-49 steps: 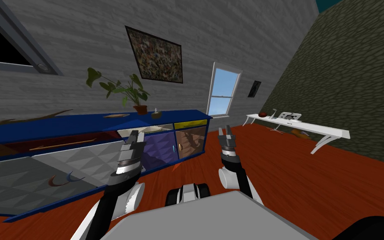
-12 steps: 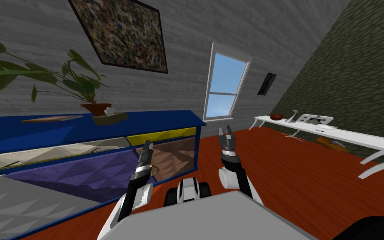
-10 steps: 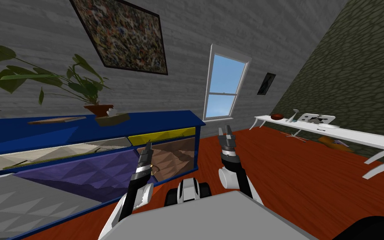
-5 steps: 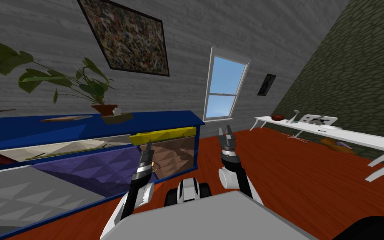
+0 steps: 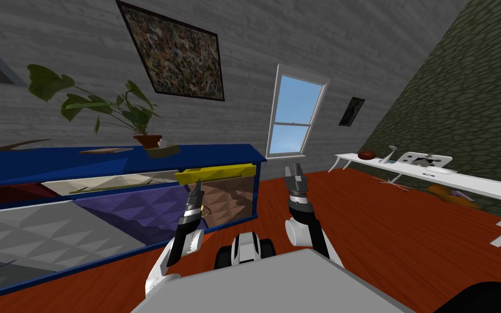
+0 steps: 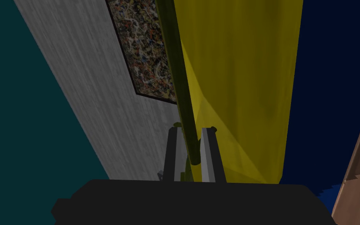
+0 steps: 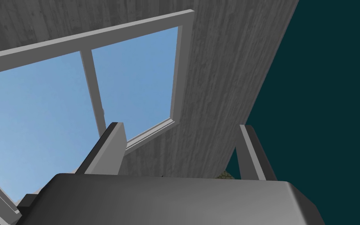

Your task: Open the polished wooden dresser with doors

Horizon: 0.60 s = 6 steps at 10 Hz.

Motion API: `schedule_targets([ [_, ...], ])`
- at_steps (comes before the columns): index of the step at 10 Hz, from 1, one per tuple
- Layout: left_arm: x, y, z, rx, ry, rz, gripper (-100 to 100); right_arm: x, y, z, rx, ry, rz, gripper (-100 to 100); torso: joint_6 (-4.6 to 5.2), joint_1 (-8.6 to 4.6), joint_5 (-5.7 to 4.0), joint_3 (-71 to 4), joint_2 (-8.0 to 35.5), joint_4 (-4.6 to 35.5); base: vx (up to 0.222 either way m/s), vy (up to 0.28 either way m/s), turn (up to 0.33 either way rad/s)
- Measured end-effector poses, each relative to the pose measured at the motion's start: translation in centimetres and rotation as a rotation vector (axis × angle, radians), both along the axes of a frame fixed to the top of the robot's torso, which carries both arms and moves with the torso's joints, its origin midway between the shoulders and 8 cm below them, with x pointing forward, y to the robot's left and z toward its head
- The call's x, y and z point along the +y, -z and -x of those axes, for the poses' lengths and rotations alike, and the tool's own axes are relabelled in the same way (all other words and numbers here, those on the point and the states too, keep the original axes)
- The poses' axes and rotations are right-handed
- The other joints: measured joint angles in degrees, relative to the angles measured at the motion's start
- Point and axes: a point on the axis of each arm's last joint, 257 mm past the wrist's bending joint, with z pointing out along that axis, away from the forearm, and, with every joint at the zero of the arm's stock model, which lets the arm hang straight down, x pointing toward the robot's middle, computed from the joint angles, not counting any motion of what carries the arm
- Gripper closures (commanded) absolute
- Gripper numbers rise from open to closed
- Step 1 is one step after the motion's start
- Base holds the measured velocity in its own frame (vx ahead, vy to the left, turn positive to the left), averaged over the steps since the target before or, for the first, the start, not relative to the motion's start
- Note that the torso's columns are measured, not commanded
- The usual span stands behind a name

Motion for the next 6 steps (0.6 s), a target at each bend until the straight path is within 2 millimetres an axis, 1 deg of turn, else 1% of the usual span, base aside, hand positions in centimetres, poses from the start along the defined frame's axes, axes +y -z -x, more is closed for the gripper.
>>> schedule_targets([
  [2, 0.3, 0.7, -0.5, 0.014, 0.005, 0.003, 100, 0.0, 0.0, 0.0, 0.000, 0.000, 0.000, 0, 0.09, 0.11, 0.17, -0.18, -0.37, -0.32, -0.002, 0.004, -0.013],
  [3, 0.3, 1.5, -0.7, 0.024, 0.007, 0.005, 100, 0.0, 0.0, 0.0, 0.000, 0.000, 0.000, 0, 0.02, 0.28, 0.26, -0.27, -0.52, -0.42, -0.092, -0.075, 0.051],
  [4, -0.1, 1.6, -1.4, 0.025, 0.026, 0.003, 100, 0.0, 0.0, 0.0, 0.000, 0.000, 0.000, 0, -0.25, 0.21, 0.05, -0.09, -0.05, 0.00, -0.093, -0.093, 0.039],
  [5, -0.2, 1.5, -2.3, 0.027, 0.040, 0.004, 100, 0.0, 0.0, 0.0, 0.000, 0.000, 0.000, 0, -0.36, 0.29, -0.05, 0.16, 0.33, 0.28, -0.032, -0.043, -0.003],
  [6, -0.3, 2.1, -3.0, 0.043, 0.043, 0.008, 100, 0.0, 0.0, 0.0, 0.000, 0.000, 0.000, 0, -0.40, 0.53, -0.01, 0.21, 0.39, 0.35, 0.000, 0.000, 0.000],
])
